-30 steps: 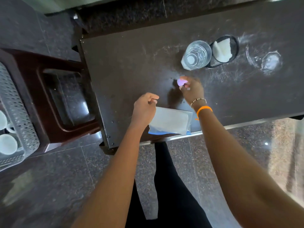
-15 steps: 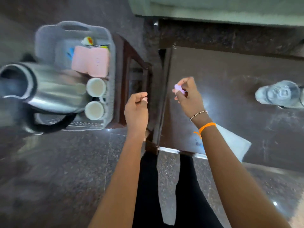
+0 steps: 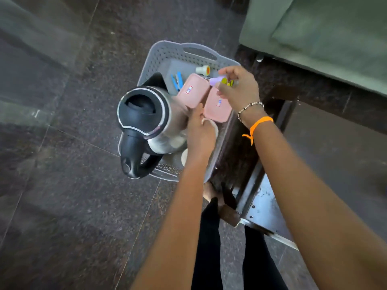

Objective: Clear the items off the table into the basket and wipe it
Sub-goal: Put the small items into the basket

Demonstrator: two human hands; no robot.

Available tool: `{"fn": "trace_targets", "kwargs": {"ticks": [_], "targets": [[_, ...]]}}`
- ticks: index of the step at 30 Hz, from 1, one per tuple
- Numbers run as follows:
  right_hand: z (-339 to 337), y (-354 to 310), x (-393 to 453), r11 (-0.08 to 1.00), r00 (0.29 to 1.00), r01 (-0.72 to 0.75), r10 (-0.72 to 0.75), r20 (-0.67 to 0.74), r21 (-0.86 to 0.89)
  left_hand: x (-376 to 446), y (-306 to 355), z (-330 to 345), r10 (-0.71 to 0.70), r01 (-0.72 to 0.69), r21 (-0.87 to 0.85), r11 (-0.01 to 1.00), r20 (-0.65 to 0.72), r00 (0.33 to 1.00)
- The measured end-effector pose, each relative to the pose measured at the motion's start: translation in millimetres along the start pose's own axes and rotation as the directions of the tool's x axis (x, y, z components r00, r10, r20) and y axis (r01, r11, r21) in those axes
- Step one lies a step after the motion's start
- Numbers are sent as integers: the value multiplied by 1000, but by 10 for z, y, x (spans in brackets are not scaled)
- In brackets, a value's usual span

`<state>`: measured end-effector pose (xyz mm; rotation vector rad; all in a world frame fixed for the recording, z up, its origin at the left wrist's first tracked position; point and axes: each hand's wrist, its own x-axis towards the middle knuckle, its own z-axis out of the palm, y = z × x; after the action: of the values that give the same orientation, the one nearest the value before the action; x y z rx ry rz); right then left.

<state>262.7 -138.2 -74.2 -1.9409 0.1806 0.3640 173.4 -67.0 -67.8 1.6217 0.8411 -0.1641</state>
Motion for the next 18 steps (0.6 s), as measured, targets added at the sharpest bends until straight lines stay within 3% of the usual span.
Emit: {"fn": "trace_targets", "kwargs": {"ticks": [3,9,15,18], "targets": [[193,-102,320,986,996,81,-73,60,-145,63,-33,-23,43,-52,94,994,101,994],[637,-201,733,927,967,165,-84,242,-336,82,-91,-76,58,-88,240,967,128,990],[736,-245,841,876,957,187,-61,282,-444,176,-72,-76,80,-115,306,945,123,989],[632,-178,779,785,958,238,-95,269,-571,224,-82,-68,41,-86,331,940,142,989]]}}
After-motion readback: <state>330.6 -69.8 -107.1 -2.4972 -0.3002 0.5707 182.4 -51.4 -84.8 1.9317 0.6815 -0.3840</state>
